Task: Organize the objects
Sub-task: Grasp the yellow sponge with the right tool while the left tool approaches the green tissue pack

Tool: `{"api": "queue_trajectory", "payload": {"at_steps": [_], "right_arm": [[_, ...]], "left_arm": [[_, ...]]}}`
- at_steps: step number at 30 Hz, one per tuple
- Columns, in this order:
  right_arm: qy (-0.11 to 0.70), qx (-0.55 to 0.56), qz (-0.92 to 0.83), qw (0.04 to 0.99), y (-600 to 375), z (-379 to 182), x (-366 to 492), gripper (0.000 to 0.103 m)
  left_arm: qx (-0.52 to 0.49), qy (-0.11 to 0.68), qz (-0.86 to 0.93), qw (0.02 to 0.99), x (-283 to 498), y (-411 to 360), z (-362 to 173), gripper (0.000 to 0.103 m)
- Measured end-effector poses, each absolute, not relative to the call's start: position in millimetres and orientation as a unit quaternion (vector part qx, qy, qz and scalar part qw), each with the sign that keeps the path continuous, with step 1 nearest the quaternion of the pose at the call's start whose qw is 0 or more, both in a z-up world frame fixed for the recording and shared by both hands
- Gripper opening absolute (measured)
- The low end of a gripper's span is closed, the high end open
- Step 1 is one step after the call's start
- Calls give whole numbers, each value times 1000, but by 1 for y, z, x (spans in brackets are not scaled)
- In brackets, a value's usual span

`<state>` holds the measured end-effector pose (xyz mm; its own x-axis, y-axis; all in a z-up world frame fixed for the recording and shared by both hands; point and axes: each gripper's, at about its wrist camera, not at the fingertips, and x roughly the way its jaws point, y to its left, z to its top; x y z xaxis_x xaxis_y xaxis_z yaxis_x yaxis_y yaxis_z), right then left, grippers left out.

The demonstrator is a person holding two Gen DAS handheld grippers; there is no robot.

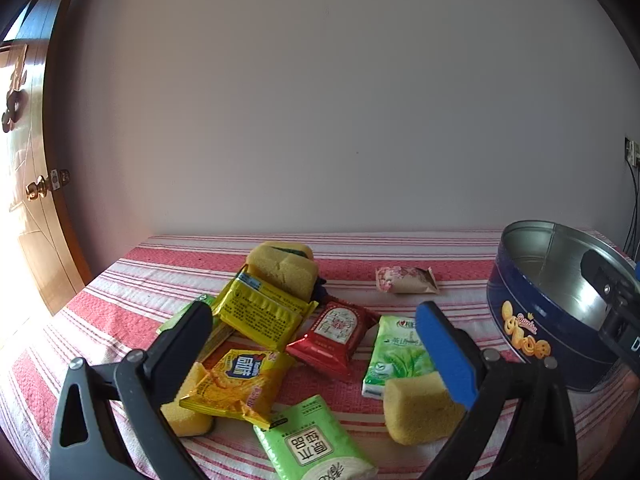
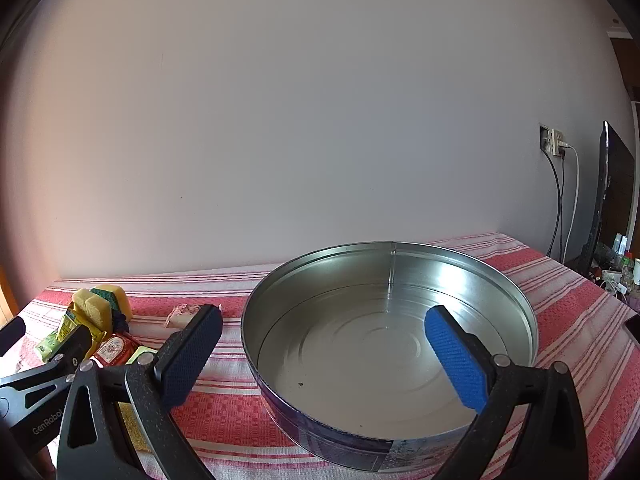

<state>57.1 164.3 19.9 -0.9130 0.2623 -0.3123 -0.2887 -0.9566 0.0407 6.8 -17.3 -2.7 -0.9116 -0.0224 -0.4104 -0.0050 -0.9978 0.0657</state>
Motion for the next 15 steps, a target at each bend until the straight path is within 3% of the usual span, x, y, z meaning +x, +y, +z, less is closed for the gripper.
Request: {"api": "queue_trajectory", "payload": {"at_steps": [10, 15], "right_arm": [[43, -170, 984, 13, 138, 17, 57, 99], [40, -217, 973, -62, 116, 9, 50, 76]], "left_arm": [[255, -47, -964, 59, 28, -98, -5, 103], [292, -43, -954, 60, 32, -128, -15, 103]]}}
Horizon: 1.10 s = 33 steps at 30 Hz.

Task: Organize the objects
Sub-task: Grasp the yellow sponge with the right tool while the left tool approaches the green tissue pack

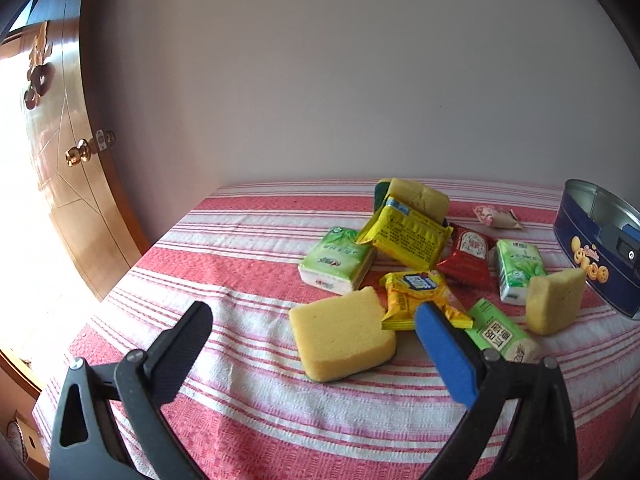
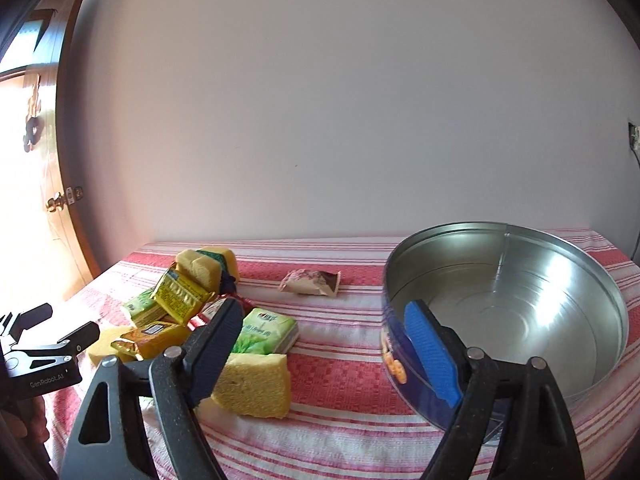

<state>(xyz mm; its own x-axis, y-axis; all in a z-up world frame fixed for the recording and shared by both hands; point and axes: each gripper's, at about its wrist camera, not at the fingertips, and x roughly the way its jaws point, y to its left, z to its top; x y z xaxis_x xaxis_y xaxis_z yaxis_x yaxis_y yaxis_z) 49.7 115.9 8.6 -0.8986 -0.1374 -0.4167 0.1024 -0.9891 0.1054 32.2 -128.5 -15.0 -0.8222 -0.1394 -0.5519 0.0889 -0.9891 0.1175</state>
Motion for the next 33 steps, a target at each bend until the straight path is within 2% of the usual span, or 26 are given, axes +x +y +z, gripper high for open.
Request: {"api": "queue_trajectory", "payload": {"at_steps": [7, 13, 14, 20, 27, 29, 31, 33], "right_arm": [[-6, 297, -947, 119, 80, -8, 34, 76], [1, 391, -908, 151, 68, -33, 4, 75], [-3, 398, -904, 154, 68, -36, 1, 66], [-1, 369, -916, 155, 79, -29, 12, 58], [-35, 267, -954, 134, 111, 10, 34, 59], [-24, 249, -961, 118, 116, 15, 38, 59], [-16, 241, -964, 107, 118, 17, 41, 59], [-12, 238, -966, 100, 118, 18, 42, 59]], "left_arm": [[341, -17, -940, -11, 40, -126, -22, 102], [368, -36, -927, -54, 42, -91, -25, 102], [371, -36, -927, -52, 42, -89, -26, 102], [393, -15, -918, -53, 33, -78, -28, 102], [416, 21, -909, -30, 8, -54, -32, 102], [429, 26, -903, -14, -1, -47, -38, 98], [440, 32, -898, 0, -8, -43, -45, 87], [452, 42, -891, 3, -14, -43, -52, 80]]}}
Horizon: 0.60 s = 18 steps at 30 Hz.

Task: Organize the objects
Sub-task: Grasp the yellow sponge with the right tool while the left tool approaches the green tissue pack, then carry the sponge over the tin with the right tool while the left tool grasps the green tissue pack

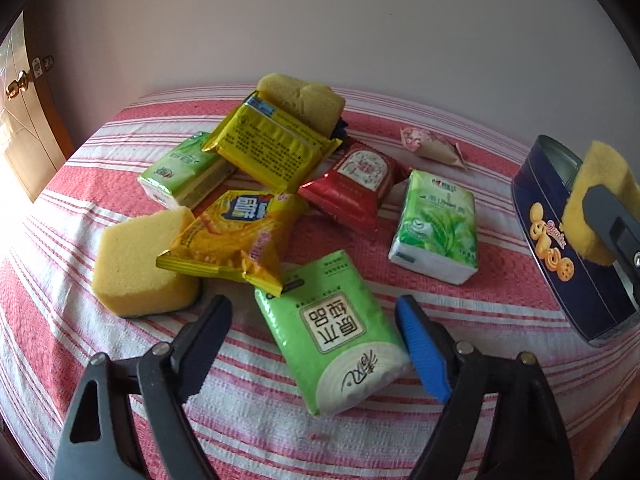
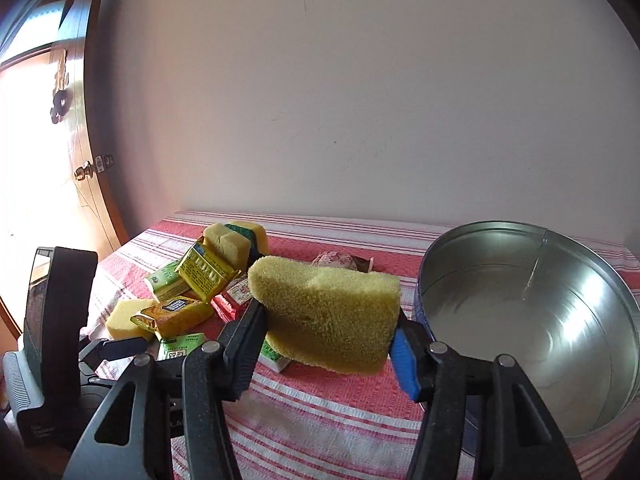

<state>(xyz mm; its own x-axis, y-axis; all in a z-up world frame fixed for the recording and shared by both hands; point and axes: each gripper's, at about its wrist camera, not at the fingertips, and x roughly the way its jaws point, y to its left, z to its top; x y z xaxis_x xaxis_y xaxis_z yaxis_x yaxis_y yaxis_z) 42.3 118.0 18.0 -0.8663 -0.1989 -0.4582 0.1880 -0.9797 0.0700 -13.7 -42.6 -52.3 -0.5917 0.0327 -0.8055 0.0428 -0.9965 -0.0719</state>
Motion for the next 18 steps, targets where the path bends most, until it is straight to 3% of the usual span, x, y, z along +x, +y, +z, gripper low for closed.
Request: {"api": "queue_trajectory", "payload": {"at_steps": [3, 5, 7, 11, 18], "right_arm": [[-16, 235, -967, 102, 118, 22, 43, 59], [-16, 232, -967, 102, 117, 24, 44, 59], [-14, 225, -969, 98, 118, 24, 47, 59], [-14, 203, -975, 87, 119, 29, 52, 59], [-28, 179, -980, 78, 135, 35, 57, 59]], "left_arm": [[445, 34, -895, 8, -12, -40, -54, 76], [438, 32, -898, 1, -9, -40, -54, 66], [431, 36, -902, -12, -6, -43, -53, 49], [406, 72, -910, -39, 6, -50, -45, 49], [319, 50, -945, -42, 30, -46, -5, 49]]}}
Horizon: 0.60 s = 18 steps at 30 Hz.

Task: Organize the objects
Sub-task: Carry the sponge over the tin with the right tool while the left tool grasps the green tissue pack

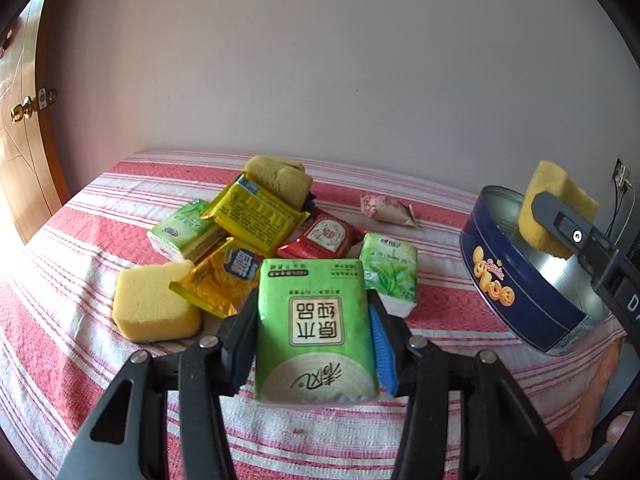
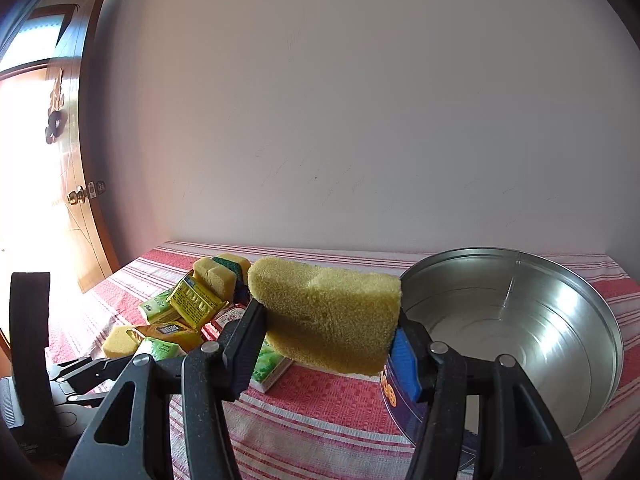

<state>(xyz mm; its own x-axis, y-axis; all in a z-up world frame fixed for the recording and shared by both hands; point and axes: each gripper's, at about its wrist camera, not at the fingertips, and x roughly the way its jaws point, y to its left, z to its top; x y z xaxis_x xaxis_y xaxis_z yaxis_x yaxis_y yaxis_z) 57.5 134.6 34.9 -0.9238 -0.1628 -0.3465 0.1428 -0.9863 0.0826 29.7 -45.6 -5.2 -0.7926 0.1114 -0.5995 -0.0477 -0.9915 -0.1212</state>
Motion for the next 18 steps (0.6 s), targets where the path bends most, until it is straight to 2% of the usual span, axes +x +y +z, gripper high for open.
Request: {"api": "queue_trajectory", "payload": {"at_steps": [7, 18], "right_arm": [[-53, 170, -982, 59, 169, 37, 59, 59], [-20, 170, -983, -67, 238, 31, 57, 59]], "left_arm": [[-260, -39, 963, 61, 29, -24, 28, 49], [-228, -21, 965, 132, 1, 59, 42, 49]]}}
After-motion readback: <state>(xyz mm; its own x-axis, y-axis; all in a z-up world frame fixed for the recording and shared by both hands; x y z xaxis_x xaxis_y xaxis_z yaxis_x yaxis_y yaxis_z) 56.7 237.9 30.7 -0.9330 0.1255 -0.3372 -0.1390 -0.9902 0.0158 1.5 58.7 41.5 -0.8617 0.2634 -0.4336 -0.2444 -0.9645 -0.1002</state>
